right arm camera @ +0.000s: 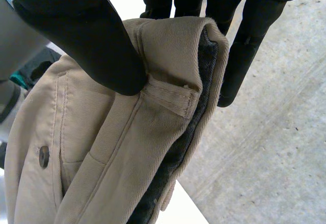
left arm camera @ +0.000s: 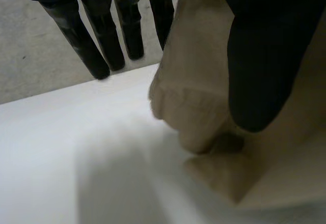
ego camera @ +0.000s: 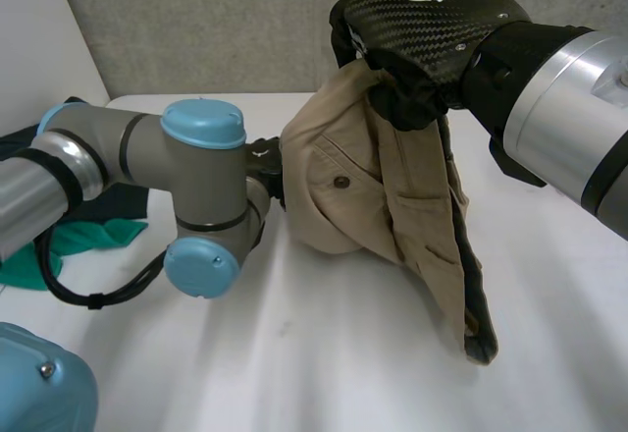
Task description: Fold the laundry.
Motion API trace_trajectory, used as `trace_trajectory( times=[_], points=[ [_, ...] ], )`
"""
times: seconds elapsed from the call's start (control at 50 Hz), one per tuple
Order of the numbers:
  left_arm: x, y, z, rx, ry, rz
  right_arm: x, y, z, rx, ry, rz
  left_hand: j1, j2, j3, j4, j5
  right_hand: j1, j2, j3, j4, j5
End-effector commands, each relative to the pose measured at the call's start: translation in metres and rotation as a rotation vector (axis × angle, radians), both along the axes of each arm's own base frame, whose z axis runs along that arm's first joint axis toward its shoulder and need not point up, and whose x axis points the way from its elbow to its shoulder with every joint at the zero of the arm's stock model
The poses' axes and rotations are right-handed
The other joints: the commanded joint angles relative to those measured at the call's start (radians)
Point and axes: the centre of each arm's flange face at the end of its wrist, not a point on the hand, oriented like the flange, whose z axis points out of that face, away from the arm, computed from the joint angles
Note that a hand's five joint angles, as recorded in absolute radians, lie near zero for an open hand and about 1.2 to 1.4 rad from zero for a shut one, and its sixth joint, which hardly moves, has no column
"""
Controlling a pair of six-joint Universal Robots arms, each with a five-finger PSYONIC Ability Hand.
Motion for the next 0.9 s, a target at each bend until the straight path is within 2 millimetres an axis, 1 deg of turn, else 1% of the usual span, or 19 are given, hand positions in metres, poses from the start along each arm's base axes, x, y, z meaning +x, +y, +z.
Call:
trace_trajectory(
  times=[0.02,0.1,0.12,0.18,0.2,0.22,0.28,0.34,0.4,0.48,0.52,0.62,0.68,0.72,0.74,0.8,0.82,0.88,0.9],
  points=[
    [-0.014,0.011,0.001,0.0,0.012,-0.074,-0.001,-0.005,-0.002,0.019,-0.011,-0.01,0.963,0.97,0.973,0.975,0.967,0.302,0.223,0.2,0.198,0.222],
    [0.019,-0.005,0.022,-0.03,-0.017,0.069,-0.008,-0.041,-0.022,0.054,0.021,-0.089,0.963,0.97,0.973,0.976,0.968,0.302,0.223,0.2,0.198,0.222],
    [0.042,-0.015,0.042,-0.072,-0.034,0.153,-0.014,-0.057,-0.031,0.073,0.045,-0.127,0.963,0.97,0.973,0.976,0.968,0.302,0.223,0.2,0.198,0.222],
    [0.076,-0.024,0.075,-0.138,-0.068,0.217,-0.024,-0.08,-0.045,0.097,0.084,-0.182,0.963,0.97,0.973,0.976,0.968,0.302,0.223,0.2,0.198,0.222],
    [0.093,-0.022,0.098,-0.188,-0.099,0.211,-0.03,-0.092,-0.055,0.11,0.114,-0.211,0.963,0.97,0.973,0.976,0.968,0.302,0.223,0.2,0.198,0.222],
    [0.1,-0.018,0.108,-0.214,-0.117,0.199,-0.032,-0.097,-0.059,0.118,0.128,-0.222,0.963,0.97,0.973,0.976,0.968,0.302,0.223,0.2,0.198,0.222],
    [0.115,0.005,0.145,-0.325,-0.181,0.114,-0.041,-0.109,-0.073,0.152,0.182,-0.256,0.963,0.97,0.973,0.976,0.968,0.302,0.223,0.2,0.198,0.222],
    [0.125,0.031,0.17,-0.404,-0.232,0.053,-0.044,-0.112,-0.081,0.184,0.217,-0.263,0.963,0.97,0.973,0.976,0.968,0.302,0.223,0.2,0.198,0.222],
    [0.131,0.047,0.17,-0.387,-0.28,0.035,-0.044,-0.112,-0.092,0.232,0.262,-0.265,0.963,0.97,0.973,0.976,0.968,0.302,0.223,0.2,0.198,0.222],
    [0.136,0.057,0.145,-0.263,-0.403,-0.004,-0.042,-0.111,-0.109,0.291,0.336,-0.267,0.963,0.97,0.973,0.976,0.968,0.302,0.223,0.2,0.198,0.222],
    [0.134,0.056,0.121,-0.189,-0.493,-0.049,-0.037,-0.112,-0.123,0.314,0.391,-0.256,0.963,0.97,0.973,0.976,0.968,0.302,0.223,0.2,0.198,0.222],
    [0.121,0.017,0.065,-0.092,-0.61,-0.102,-0.019,-0.125,-0.151,0.304,0.487,-0.239,0.963,0.97,0.973,0.976,0.968,0.302,0.223,0.2,0.198,0.222],
    [0.106,-0.012,0.051,-0.114,-0.617,-0.085,-0.005,-0.138,-0.164,0.256,0.524,-0.248,0.963,0.97,0.973,0.976,0.968,0.302,0.223,0.2,0.198,0.222],
    [0.098,-0.027,0.055,-0.158,-0.611,-0.063,0.002,-0.152,-0.162,0.19,0.519,-0.281,0.963,0.97,0.973,0.976,0.968,0.302,0.223,0.2,0.198,0.222],
    [0.09,-0.041,0.068,-0.225,-0.589,-0.024,0.005,-0.16,-0.16,0.149,0.51,-0.302,0.963,0.97,0.973,0.976,0.968,0.302,0.223,0.2,0.198,0.222],
    [0.08,-0.055,0.114,-0.391,-0.505,0.036,0.018,-0.192,-0.128,-0.065,0.408,-0.42,0.963,0.97,0.973,0.976,0.968,0.302,0.223,0.2,0.198,0.222],
    [0.077,-0.059,0.155,-0.53,-0.423,0.075,0.022,-0.204,-0.106,-0.171,0.33,-0.474,0.963,0.97,0.973,0.976,0.968,0.302,0.223,0.2,0.198,0.222],
    [0.077,-0.058,0.217,-0.755,-0.278,0.133,0.027,-0.216,-0.064,-0.343,0.18,-0.524,0.963,0.97,0.973,0.976,0.968,0.302,0.223,0.2,0.198,0.222],
    [0.08,-0.054,0.252,-0.898,-0.193,0.174,0.028,-0.219,-0.049,-0.404,0.124,-0.536,0.963,0.97,0.973,0.976,0.968,0.302,0.223,0.2,0.198,0.222]
  ],
)
